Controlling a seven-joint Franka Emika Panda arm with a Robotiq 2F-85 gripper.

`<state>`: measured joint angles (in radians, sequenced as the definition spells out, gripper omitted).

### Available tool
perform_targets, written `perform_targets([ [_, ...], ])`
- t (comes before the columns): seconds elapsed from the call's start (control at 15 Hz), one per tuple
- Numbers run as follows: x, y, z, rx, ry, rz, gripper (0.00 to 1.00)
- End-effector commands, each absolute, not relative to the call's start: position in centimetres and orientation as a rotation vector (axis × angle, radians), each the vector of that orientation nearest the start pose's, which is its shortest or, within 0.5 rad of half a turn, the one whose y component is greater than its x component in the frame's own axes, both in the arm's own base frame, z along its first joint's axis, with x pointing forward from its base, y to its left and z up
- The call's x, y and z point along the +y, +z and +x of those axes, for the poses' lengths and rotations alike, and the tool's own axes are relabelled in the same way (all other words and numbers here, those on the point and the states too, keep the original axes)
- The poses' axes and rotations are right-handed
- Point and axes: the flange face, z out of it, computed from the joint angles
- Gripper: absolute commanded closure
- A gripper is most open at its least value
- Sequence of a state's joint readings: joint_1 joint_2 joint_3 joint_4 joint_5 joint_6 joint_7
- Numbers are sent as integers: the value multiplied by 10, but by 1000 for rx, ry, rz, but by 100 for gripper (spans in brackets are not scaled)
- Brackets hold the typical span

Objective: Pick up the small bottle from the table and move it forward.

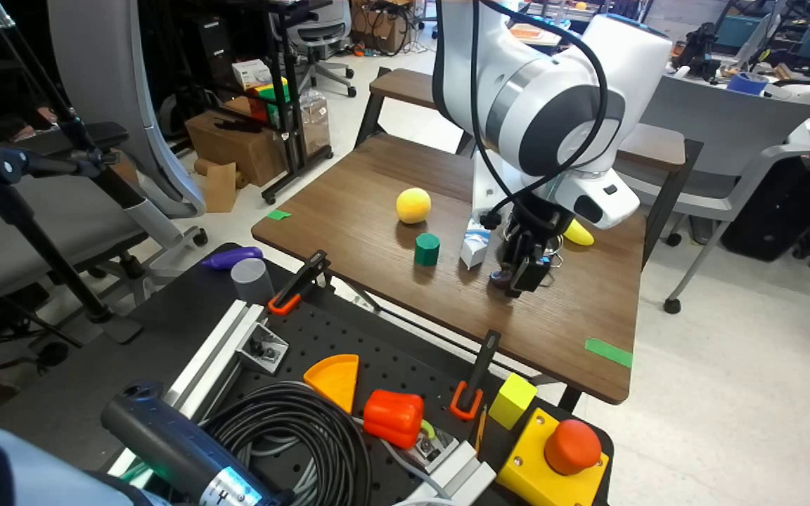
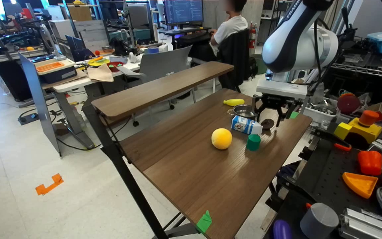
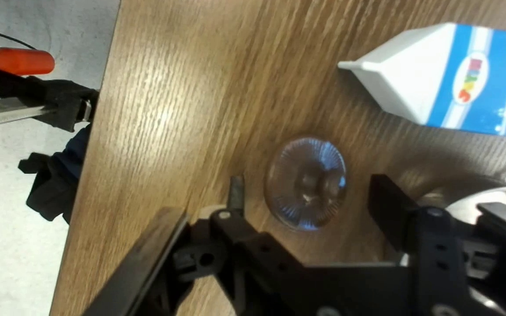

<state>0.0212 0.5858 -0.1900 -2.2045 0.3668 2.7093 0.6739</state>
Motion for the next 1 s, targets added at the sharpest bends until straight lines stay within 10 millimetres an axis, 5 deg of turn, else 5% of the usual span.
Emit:
perform_targets([
  [0.0, -107, 110, 526, 1716, 83, -2627, 57],
  [0.2, -107, 111, 526, 1715, 89, -2618, 81],
  [0.53, -101, 127, 519, 1645, 139, -2605, 84],
  [0.93, -77, 207, 499, 1390, 117, -2654, 84],
])
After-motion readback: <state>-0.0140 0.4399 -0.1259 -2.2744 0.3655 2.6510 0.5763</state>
